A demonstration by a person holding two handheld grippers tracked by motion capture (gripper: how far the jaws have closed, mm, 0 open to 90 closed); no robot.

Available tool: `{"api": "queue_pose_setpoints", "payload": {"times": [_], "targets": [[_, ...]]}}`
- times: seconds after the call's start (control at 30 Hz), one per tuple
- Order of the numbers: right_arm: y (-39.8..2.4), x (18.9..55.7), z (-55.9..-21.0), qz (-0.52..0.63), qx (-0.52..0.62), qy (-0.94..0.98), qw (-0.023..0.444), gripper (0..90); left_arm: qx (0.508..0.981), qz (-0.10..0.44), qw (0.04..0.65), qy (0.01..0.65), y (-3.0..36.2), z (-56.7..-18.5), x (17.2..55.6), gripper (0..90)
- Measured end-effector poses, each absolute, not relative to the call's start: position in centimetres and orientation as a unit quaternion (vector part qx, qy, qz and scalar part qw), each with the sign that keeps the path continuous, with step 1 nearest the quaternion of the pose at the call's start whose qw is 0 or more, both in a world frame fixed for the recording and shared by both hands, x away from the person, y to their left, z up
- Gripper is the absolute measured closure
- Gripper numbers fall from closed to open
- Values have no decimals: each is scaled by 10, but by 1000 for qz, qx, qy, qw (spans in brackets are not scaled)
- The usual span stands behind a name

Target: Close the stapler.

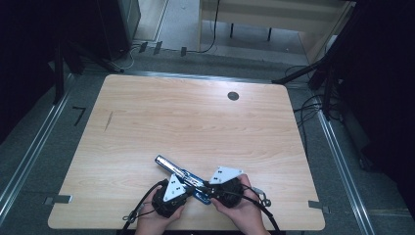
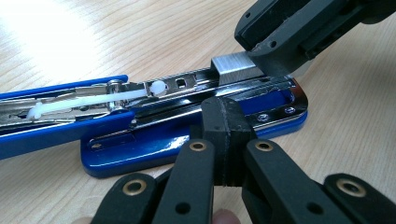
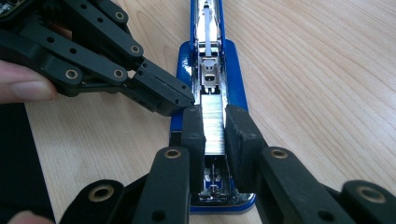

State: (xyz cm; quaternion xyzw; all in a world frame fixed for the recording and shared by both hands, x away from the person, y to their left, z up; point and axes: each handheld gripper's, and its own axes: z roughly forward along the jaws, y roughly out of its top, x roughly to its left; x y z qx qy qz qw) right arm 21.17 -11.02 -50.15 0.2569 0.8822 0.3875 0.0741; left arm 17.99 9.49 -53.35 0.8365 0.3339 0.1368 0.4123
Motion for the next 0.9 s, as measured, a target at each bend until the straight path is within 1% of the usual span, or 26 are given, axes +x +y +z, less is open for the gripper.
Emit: {"api": "queue_pose_setpoints", "payload": {"times": [0.7, 0.77, 0.9], "targets": [[-111, 212, -499, 396, 259, 878, 71, 780, 836, 137, 413, 335, 95, -534, 180, 900], [-112, 212, -498, 400, 260, 876, 70, 795, 836, 137, 413, 335, 95, -534, 180, 900], [-110, 212, -498, 403, 259, 875, 72, 866, 836, 138, 413, 335, 95, -534, 180, 900]]}}
